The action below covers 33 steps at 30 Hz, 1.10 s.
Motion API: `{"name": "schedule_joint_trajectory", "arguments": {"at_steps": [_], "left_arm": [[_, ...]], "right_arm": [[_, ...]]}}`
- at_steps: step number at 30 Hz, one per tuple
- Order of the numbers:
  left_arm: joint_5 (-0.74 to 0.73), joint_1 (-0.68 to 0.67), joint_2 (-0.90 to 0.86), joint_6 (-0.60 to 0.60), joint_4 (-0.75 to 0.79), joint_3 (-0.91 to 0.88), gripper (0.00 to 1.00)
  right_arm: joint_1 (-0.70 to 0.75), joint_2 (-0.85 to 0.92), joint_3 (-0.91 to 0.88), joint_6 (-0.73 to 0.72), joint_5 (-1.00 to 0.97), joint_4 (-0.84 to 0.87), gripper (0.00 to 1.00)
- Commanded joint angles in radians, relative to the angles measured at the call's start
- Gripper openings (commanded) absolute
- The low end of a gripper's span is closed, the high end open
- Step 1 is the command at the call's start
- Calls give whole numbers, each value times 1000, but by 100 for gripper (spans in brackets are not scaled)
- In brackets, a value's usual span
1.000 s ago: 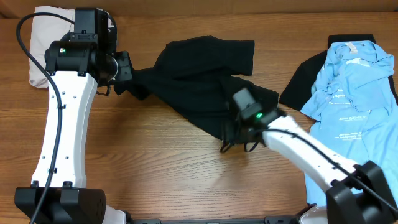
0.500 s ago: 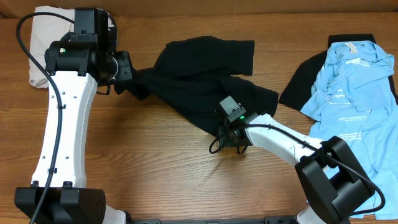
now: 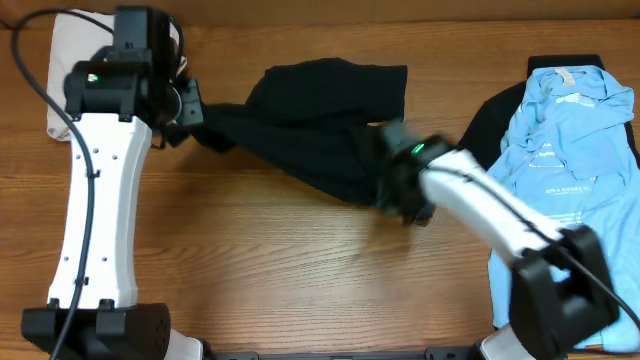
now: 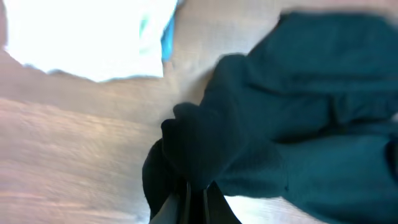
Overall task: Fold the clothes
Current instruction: 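Pull the t-shirt corners apart with both grippers to stretch it, then lift the t-shirt with both grippers and shake it out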
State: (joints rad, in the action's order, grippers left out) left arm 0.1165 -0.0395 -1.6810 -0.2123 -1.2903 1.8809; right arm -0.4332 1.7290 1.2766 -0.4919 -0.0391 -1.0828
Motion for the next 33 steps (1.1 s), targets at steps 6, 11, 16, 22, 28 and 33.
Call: {"name": "schedule_joint_trajectory", "arguments": {"at_steps": [6, 11, 16, 22, 28, 33], "left_arm": [[48, -7, 15, 99, -66, 397, 4], [47, -7, 21, 153, -88, 542, 4], [48, -7, 60, 183, -104, 608, 4], [54, -6, 141, 191, -104, 618, 4], [130, -6, 230, 191, -95, 618, 4], [171, -6, 297, 191, -76, 618, 4]], "right_arm": [[288, -170, 762, 168, -11, -303, 4], [389, -171, 1046, 186, 0, -414, 4], [423, -173, 1202, 202, 26, -518, 4], [423, -200, 1244, 212, 25, -577, 4], [423, -248, 1245, 212, 18, -571, 4], [423, -299, 1245, 214, 4, -566, 4]]}}
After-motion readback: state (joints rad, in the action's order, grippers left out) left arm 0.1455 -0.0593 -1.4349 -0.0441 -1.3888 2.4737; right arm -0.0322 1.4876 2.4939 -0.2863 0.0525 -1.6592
